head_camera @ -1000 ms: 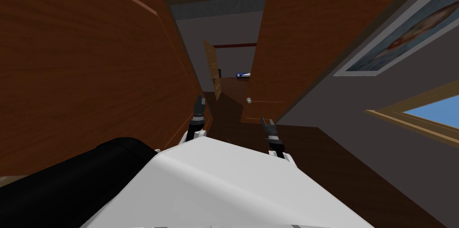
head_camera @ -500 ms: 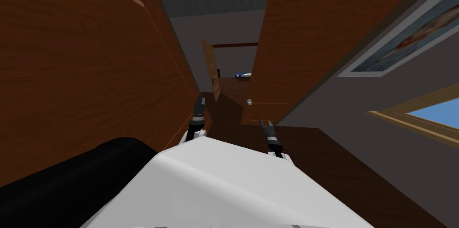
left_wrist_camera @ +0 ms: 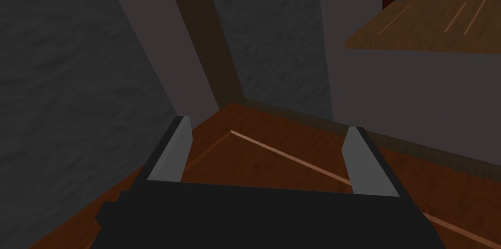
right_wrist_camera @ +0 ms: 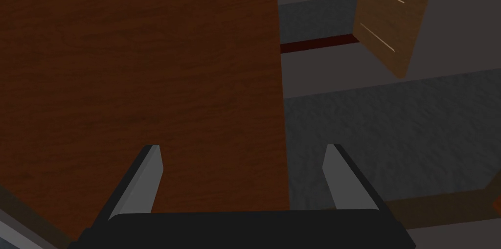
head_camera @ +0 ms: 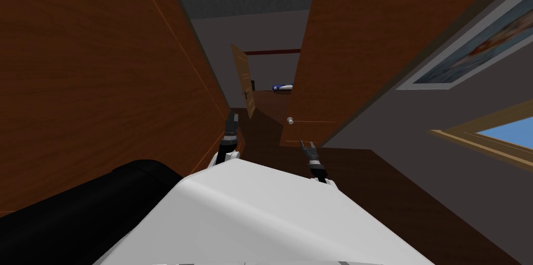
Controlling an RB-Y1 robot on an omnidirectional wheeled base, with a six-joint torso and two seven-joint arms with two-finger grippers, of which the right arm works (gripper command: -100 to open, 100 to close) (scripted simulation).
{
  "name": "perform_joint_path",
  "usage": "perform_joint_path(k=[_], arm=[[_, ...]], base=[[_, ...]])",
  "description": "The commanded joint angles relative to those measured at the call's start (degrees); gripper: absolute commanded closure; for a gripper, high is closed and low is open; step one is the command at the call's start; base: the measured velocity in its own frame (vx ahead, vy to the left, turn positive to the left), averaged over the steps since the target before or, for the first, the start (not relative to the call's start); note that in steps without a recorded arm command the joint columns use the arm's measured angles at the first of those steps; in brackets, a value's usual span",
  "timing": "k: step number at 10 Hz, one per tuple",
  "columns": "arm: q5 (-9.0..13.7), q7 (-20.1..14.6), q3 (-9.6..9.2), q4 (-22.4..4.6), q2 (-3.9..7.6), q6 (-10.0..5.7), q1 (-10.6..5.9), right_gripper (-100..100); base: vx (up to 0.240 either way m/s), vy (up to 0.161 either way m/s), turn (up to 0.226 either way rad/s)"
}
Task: Pull the door open
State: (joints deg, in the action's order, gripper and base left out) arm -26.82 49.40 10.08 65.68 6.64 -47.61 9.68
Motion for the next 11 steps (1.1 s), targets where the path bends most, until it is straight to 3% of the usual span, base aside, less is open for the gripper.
perform_joint_path(k=[1,11], arm=[[-0.51,1.21,0.2,-1.81,0.07,-0.46,-0.61,-100],[-4.19,9.21,1.33,-13.36,0.14,-3.35,-4.04,-100]], base=[[0.09,0.037,-0.03],[0.141,0.04,-0.031]])
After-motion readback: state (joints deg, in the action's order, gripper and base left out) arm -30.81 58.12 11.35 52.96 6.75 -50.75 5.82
